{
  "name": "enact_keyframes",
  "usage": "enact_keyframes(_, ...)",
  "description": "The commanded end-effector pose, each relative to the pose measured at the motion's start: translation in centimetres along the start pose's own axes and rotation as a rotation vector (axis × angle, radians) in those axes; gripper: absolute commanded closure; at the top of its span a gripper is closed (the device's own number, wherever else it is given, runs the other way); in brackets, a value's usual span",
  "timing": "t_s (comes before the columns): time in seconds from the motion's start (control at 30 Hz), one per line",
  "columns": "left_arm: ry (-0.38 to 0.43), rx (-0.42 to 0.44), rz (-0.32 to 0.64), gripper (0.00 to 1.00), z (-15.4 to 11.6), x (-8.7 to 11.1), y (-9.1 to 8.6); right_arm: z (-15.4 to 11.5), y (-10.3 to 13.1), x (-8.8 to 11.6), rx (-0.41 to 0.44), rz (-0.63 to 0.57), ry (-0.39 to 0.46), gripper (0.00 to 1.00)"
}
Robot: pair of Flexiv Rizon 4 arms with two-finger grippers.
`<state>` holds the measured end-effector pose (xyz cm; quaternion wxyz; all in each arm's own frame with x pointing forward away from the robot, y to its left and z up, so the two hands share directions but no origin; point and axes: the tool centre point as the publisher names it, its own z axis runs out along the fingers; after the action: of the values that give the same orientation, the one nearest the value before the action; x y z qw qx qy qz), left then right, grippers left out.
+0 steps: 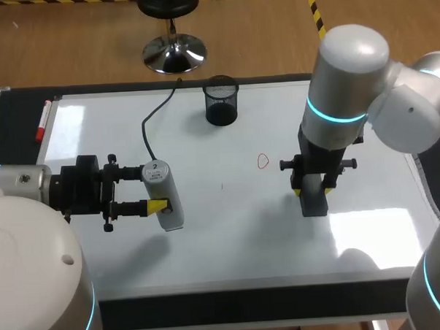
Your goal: Pick up the inspection probe, press it on each red-marked spot on the whiteboard one by one, put down the probe, pick up the eraser, and wipe off all the red marks.
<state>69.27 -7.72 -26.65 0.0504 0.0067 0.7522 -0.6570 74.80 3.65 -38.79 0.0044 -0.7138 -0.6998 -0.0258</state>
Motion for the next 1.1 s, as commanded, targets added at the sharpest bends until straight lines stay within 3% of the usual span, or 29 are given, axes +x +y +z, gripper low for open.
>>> enact_keyframes(0.03, -0.004, 0.002, 0.003, 1.00, 0.0, 0.1, -0.1, -1.4, 0.7, -1.5, 0.004, -0.003, 0.012, 1.00)
enact_keyframes(0.4, -0.004, 0.002, 0.003, 1.00, 0.0, 0.1, -0.1, -3.0, 3.0, -4.3, -0.002, 0.008, -0.007, 1.00)
enact_keyframes(0.77, -0.004, 0.002, 0.003, 1.00, 0.0, 0.1, -0.1, -4.1, 4.0, -7.1, -0.024, -0.005, 0.057, 1.00)
enact_keyframes(1.1, -0.004, 0.002, 0.003, 1.00, 0.0, 0.1, -0.1, -4.1, 4.0, -7.1, -0.024, -0.005, 0.057, 1.00)
